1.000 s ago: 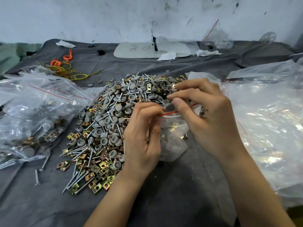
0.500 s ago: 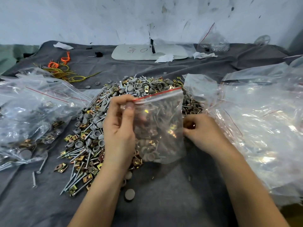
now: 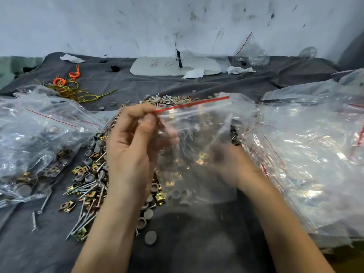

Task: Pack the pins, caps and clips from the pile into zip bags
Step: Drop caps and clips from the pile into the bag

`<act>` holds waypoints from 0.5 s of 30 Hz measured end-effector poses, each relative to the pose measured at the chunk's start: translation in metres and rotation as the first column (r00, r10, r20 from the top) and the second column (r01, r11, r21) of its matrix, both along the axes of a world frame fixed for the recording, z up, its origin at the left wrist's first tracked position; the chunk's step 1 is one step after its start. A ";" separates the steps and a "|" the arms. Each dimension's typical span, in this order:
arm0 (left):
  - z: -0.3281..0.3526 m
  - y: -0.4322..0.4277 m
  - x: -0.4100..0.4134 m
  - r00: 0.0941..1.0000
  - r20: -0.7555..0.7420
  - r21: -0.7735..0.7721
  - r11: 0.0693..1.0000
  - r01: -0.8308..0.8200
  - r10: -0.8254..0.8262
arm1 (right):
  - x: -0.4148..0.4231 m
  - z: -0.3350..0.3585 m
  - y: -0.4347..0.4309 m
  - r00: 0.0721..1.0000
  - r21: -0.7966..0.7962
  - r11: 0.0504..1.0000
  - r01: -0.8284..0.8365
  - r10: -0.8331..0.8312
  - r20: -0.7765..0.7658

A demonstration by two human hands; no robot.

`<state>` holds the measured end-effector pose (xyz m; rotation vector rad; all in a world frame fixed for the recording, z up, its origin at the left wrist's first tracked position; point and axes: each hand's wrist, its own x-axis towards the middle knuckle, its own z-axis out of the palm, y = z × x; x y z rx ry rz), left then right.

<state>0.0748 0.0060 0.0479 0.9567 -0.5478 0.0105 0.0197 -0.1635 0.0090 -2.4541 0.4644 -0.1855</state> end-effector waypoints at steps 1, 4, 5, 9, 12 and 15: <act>-0.002 0.000 0.001 1.000 -0.027 -0.010 1.000 0.009 -0.009 | -0.001 0.000 -0.001 1.000 -0.013 1.000 -0.017 0.017 -0.004; -0.005 0.002 0.005 1.000 -0.018 0.019 1.000 0.001 -0.001 | -0.008 0.005 -0.001 0.997 0.102 0.993 -0.067 0.065 0.029; -0.005 0.003 0.005 1.000 0.002 0.048 0.999 0.000 0.000 | -0.009 0.007 0.000 0.997 0.110 0.991 -0.074 0.071 0.029; -0.004 0.010 0.005 0.965 0.252 0.287 0.947 -0.147 0.074 | -0.007 0.007 -0.002 0.996 0.053 0.998 -0.038 0.034 0.087; -0.005 0.012 0.004 0.938 0.339 0.412 0.885 -0.216 0.071 | -0.008 0.008 -0.008 0.983 0.073 0.997 -0.019 0.005 0.185; -0.004 0.009 0.004 0.915 0.404 0.477 0.850 -0.222 0.012 | -0.011 0.018 -0.016 0.930 0.139 0.990 0.032 -0.080 0.358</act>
